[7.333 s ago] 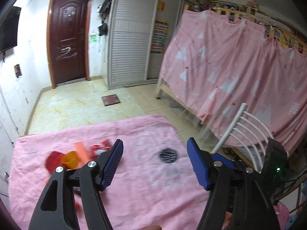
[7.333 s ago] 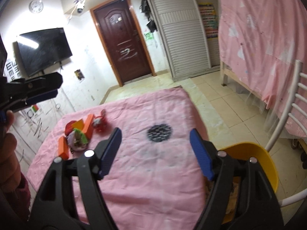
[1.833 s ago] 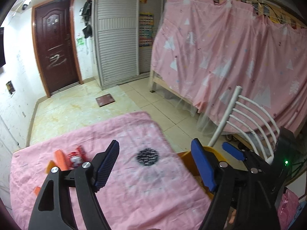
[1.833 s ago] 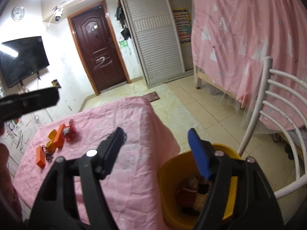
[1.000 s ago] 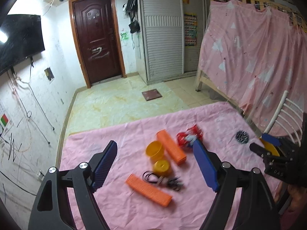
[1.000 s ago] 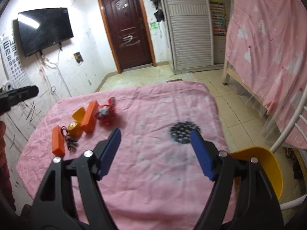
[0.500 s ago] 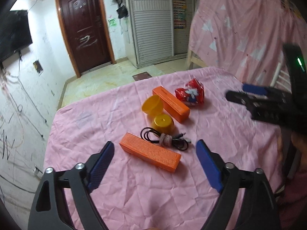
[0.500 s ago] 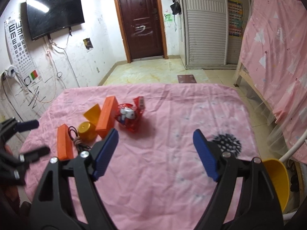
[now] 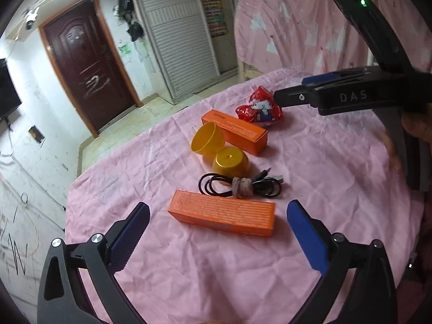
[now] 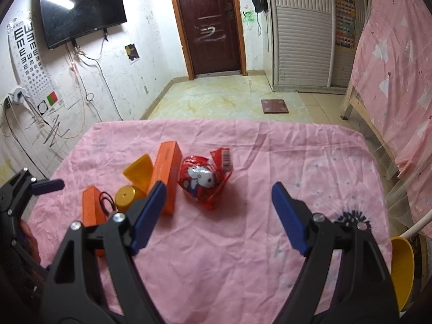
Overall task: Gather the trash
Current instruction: 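Move both tools back over the remaining items on the bed, then grasp the long orange box with the left tool while the right tool grasps the red candy bag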
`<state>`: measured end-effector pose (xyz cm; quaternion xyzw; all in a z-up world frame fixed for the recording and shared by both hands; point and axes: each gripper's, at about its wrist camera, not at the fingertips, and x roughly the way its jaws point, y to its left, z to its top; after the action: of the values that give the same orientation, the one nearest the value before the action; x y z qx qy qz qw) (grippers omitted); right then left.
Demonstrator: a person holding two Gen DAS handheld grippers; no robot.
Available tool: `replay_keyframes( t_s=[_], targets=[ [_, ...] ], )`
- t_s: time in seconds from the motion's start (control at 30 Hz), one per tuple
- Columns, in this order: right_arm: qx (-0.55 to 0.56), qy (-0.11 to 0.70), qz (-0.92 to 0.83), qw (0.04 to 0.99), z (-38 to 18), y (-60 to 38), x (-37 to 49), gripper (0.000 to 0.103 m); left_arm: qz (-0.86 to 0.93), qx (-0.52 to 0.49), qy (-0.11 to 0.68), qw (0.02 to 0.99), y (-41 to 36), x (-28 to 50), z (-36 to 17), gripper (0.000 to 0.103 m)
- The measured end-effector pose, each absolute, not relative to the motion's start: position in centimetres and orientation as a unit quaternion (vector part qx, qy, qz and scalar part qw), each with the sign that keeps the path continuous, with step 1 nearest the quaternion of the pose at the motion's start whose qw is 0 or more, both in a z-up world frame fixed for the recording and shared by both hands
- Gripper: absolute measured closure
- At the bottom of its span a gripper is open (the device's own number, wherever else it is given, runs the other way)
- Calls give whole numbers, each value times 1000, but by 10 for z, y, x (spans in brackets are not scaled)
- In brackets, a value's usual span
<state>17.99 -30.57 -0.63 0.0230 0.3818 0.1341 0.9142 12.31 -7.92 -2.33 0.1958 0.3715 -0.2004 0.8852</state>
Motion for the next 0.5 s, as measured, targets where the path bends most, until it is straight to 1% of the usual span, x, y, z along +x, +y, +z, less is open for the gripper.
replay_keyframes(
  t_s=[0.17, 0.4, 0.5],
  targets=[
    [22, 387, 129, 913, -9, -303, 188, 26, -234, 210, 379, 870, -78, 136, -28, 9],
    [28, 398, 125, 908, -17, -298, 208, 26, -259, 184, 418, 851, -80, 150, -45, 9],
    [21, 406, 121, 906, -23, -293, 215, 26, -263, 180, 423, 848, -80, 152, -51, 9]
  ],
)
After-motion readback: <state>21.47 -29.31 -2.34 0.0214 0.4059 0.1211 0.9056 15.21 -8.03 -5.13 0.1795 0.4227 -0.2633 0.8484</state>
